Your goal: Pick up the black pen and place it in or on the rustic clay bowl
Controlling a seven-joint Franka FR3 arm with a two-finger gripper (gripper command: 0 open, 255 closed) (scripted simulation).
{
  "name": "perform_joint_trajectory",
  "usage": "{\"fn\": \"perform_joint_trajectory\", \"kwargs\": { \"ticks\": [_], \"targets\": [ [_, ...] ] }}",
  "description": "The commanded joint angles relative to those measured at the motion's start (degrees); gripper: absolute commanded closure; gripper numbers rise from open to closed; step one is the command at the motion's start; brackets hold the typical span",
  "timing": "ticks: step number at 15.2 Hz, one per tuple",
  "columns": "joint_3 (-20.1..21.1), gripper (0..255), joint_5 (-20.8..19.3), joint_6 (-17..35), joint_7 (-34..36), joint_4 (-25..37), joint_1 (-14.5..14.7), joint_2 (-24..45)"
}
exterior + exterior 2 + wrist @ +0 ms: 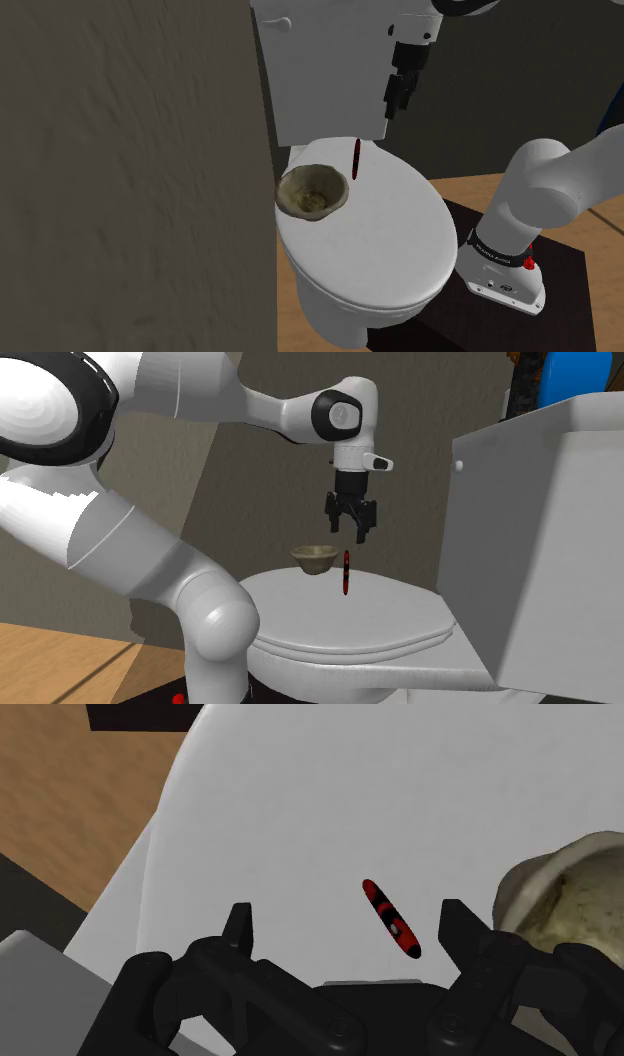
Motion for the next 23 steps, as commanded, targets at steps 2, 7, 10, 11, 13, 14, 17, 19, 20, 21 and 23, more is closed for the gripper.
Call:
{"fn": "perform_joint_trajectory", "kwargs": {
  "ticks": [2,7,10,11,13,14,17,19,20,21,23],
  "targets": [
    [1.18,0,0.21,1.36,1.25,0.04,0.29,1.53],
    [6.86,0,0.47,7.75,7.6,1.53,1.31,10.31],
    [9.52,0,-0.04,10.6,10.96,3.09,1.63,15.36],
    [9.54,0,-0.03,11.4,10.96,2.4,1.65,15.46],
    [9.61,0,0.01,13.0,10.96,1.05,1.67,15.7],
    [9.65,0,0.03,13.8,10.96,0.39,1.68,15.85],
    [9.76,0,0.08,16.24,10.97,-1.53,1.7,16.37],
    [9.78,0,0.09,16.71,10.97,-1.9,1.71,16.48],
    [9.78,0,0.09,16.71,10.97,-1.89,1.71,16.48],
    [9.78,0,0.09,16.71,10.97,-1.89,1.71,16.48],
    [9.78,0,0.09,16.71,10.97,-1.89,1.71,16.48]
  ]
}}
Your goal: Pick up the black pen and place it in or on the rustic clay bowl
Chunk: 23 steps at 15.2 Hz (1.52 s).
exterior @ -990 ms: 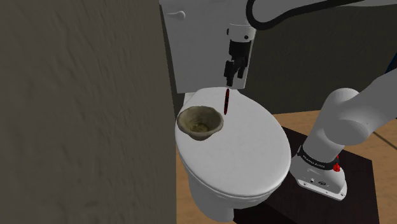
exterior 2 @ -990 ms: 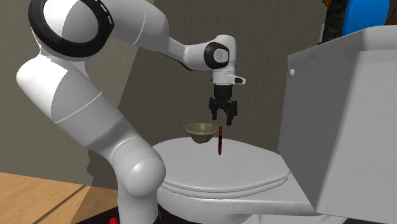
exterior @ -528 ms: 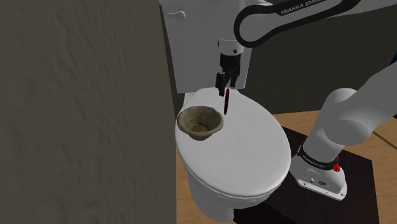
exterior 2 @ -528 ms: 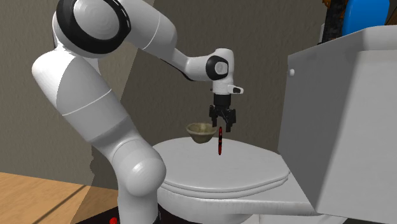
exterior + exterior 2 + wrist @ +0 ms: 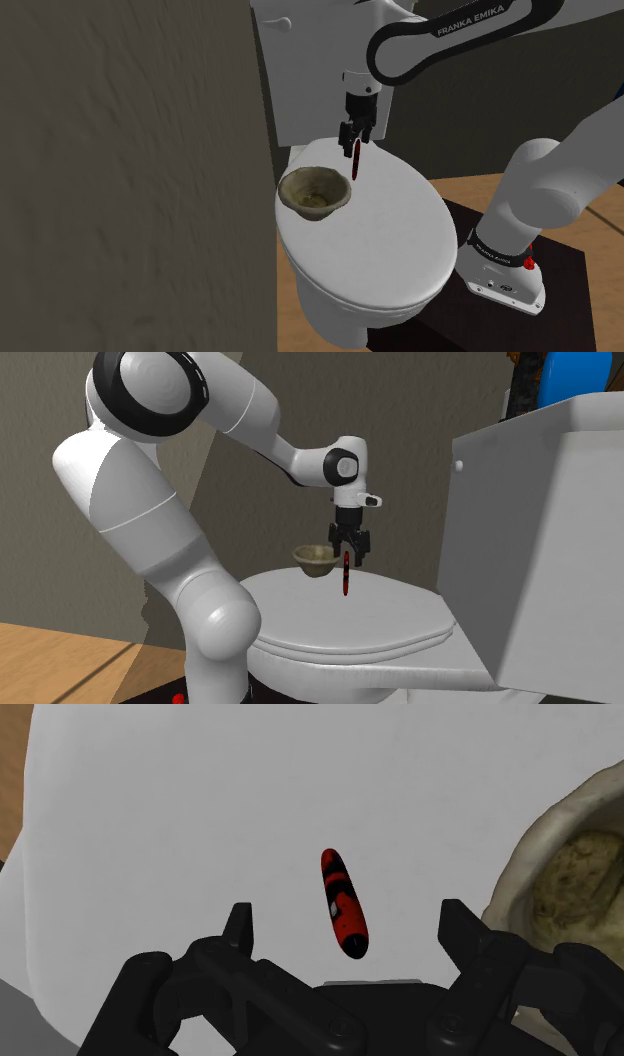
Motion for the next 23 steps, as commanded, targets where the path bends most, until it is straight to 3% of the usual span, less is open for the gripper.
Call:
{"fn": "perform_joint_trajectory", "kwargs": {
  "ticks": [1,2,3,12,23],
  "targets": [
    [0.01,0,0.0,0.03,0.01,-0.01,0.0,0.01],
    [0.01,0,0.0,0.03,0.01,-0.01,0.0,0.01],
    [0.01,255,0.0,0.03,0.01,-0.01,0.0,0.01],
    [0.01,255,0.0,0.03,0.01,-0.01,0.0,0.01],
    [-0.4,255,-0.2,-8.8,-0.01,7.3,-0.09,-1.51]
  ]
}}
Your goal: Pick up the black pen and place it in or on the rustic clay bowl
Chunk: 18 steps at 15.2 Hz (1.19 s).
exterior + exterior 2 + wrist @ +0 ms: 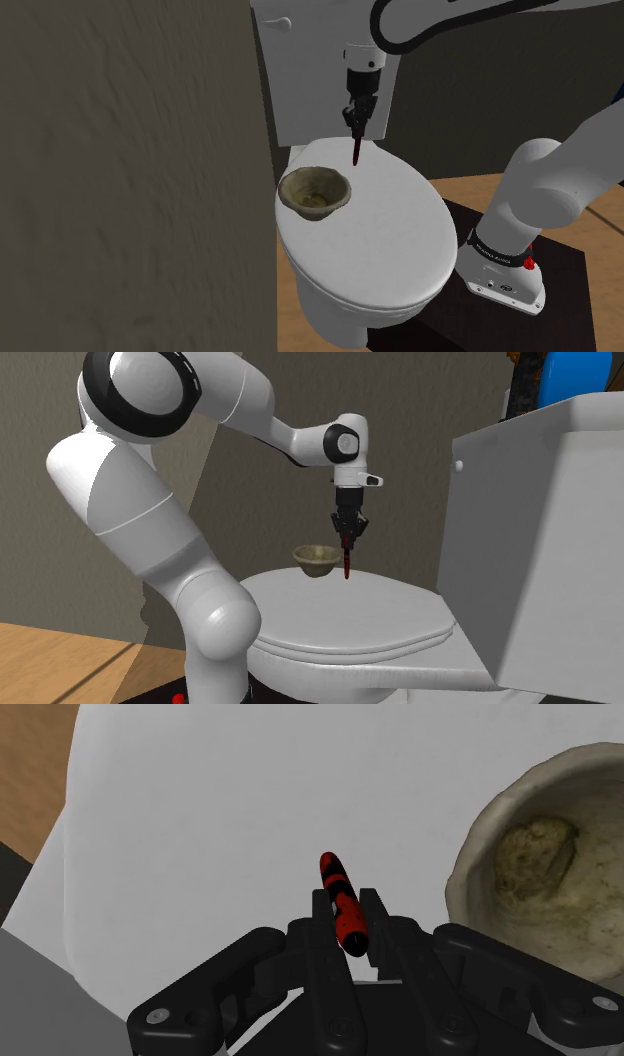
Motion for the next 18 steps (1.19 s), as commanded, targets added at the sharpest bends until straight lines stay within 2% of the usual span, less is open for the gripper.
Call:
{"fn": "perform_joint_trajectory", "kwargs": {
  "ticks": [1,18],
  "targets": [
    [-0.1,255,-0.06,-1.56,-0.04,1.38,-0.04,-0.15],
    [-0.52,255,-0.45,-14.52,0.1,15.36,-0.28,0.87]
  ]
}}
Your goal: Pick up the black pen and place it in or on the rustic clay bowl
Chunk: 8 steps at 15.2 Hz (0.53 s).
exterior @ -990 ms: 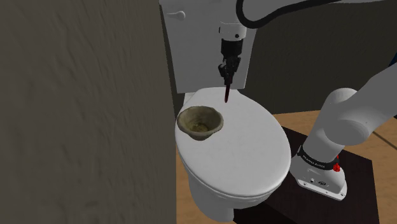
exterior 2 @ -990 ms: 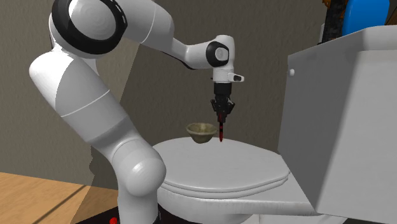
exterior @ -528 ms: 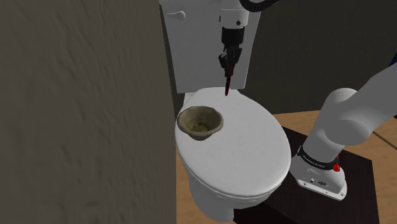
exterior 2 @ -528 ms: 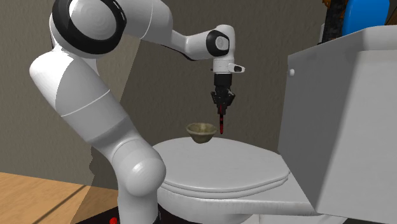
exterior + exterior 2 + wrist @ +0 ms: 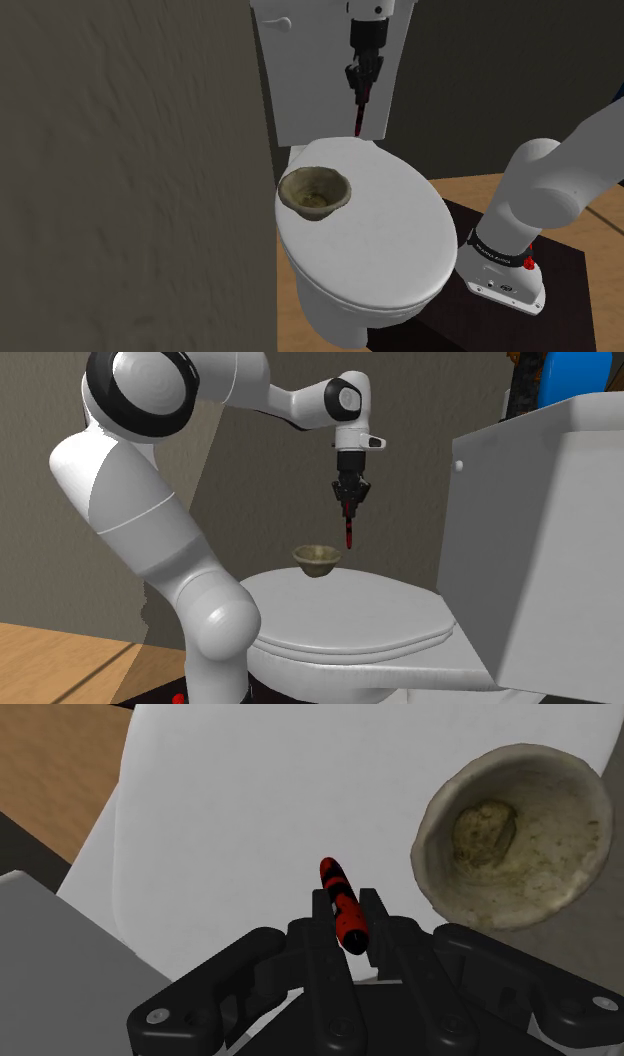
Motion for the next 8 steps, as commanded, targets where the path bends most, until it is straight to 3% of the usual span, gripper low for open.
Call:
{"fn": "perform_joint_trajectory", "kwargs": {
  "ticks": [1,4,8],
  "targets": [
    [0.06,255,-0.01,-1.67,0.15,2.0,0.01,0.35],
    [0.03,255,-0.06,-3.32,0.19,4.05,-0.02,0.75],
    [4.1,255,1.27,-4.61,5.75,8.71,1.54,3.92]
  ]
}}
